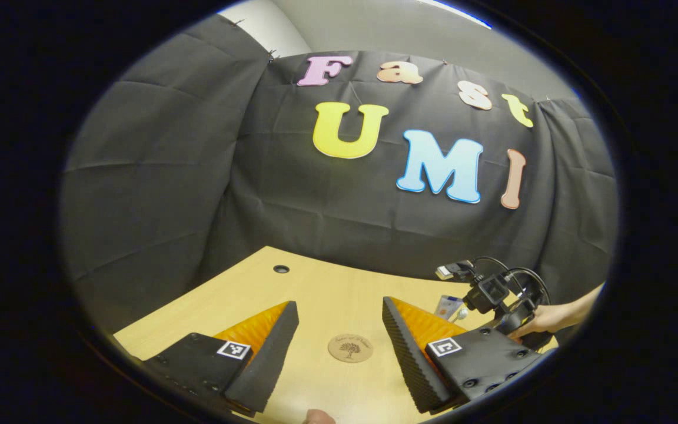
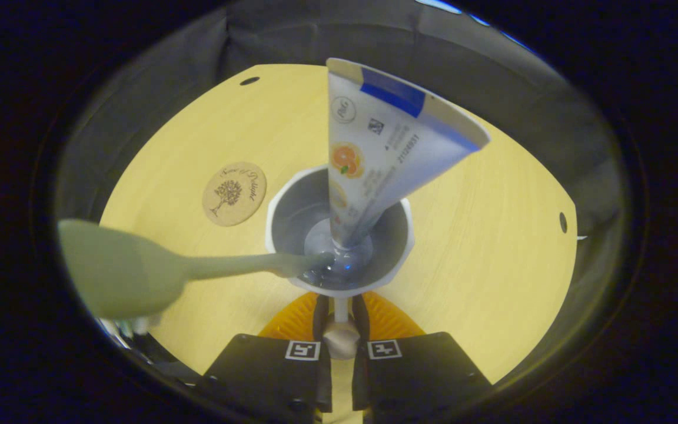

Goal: Put the toothbrush and toothpaste on the desktop into the cup, then pick up the cup and place it on the coaster on the desktop.

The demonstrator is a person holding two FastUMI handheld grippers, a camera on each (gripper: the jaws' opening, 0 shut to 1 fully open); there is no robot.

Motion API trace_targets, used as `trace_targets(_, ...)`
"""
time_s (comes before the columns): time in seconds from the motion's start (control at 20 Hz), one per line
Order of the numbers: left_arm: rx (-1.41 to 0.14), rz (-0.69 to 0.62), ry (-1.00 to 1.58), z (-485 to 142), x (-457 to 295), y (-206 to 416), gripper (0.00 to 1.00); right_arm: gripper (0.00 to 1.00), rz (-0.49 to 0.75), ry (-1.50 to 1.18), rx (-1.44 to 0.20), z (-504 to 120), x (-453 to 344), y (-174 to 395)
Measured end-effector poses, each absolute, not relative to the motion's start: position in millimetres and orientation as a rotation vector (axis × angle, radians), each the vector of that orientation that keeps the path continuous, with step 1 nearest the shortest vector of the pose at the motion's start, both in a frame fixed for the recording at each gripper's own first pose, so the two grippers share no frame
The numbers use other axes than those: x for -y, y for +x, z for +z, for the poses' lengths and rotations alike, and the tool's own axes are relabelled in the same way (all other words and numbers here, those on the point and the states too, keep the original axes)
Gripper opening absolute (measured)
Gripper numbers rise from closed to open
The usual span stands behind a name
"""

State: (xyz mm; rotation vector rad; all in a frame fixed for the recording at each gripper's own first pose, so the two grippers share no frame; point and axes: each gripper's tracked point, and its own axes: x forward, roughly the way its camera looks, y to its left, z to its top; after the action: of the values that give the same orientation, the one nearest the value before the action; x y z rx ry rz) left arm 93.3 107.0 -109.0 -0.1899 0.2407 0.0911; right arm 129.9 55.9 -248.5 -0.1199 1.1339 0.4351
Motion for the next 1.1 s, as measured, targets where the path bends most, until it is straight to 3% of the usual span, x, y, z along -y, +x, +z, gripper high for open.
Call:
trace_targets(0.1,-0.247,0.095,-0.191,-114.2,-111.4,84.2,0.93,0.16,0.436,-0.106,-1.07,-249.0,-57.9,132.7)
trace_targets(0.55,-0.247,0.098,-0.189,-113.7,-119.1,81.2,0.94,0.15,0.437,-0.056,-1.082,-239.5,-73.7,125.8)
trace_targets(1.0,-0.247,0.135,-0.198,-113.9,-147.9,71.8,0.94,0.14,0.546,-0.119,-1.041,-206.0,-137.1,142.0)
trace_targets(1.1,-0.249,0.161,-0.2,-115.9,-161.1,66.6,0.94,0.1,0.564,-0.147,-1.051,-206.3,-149.8,147.5)
